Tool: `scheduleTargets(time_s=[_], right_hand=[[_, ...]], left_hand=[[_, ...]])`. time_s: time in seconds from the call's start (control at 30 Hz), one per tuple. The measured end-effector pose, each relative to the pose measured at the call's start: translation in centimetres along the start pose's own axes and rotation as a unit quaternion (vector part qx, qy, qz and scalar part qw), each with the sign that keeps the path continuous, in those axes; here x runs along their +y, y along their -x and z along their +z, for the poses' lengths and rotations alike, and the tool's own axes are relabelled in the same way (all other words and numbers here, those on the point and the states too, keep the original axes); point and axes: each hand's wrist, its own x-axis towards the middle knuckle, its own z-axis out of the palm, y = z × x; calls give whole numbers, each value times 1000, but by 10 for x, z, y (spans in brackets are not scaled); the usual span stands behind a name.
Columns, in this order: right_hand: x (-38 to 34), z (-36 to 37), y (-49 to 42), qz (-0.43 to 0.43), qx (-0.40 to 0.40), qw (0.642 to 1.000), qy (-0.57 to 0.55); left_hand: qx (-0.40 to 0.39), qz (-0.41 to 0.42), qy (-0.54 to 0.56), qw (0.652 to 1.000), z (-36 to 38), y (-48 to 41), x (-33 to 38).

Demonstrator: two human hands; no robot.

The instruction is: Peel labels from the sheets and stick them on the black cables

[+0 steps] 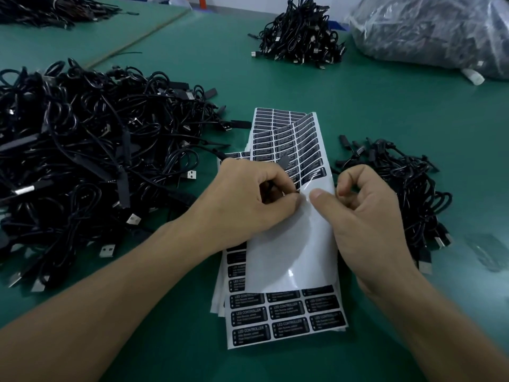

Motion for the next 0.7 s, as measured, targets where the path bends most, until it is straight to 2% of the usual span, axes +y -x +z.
scheduleTargets(time_s=[0.3,0.5,0.7], right_hand=[[0,2,2,4,-22,1000,14],[0,2,2,-7,5,1000,18],[-4,0,9,-74,21,976,202]], left_hand=[[-11,-20,12,1000,1,-1,2],[3,-40,20,999,-2,-4,1],[115,-101,94,984,-7,-10,-2]])
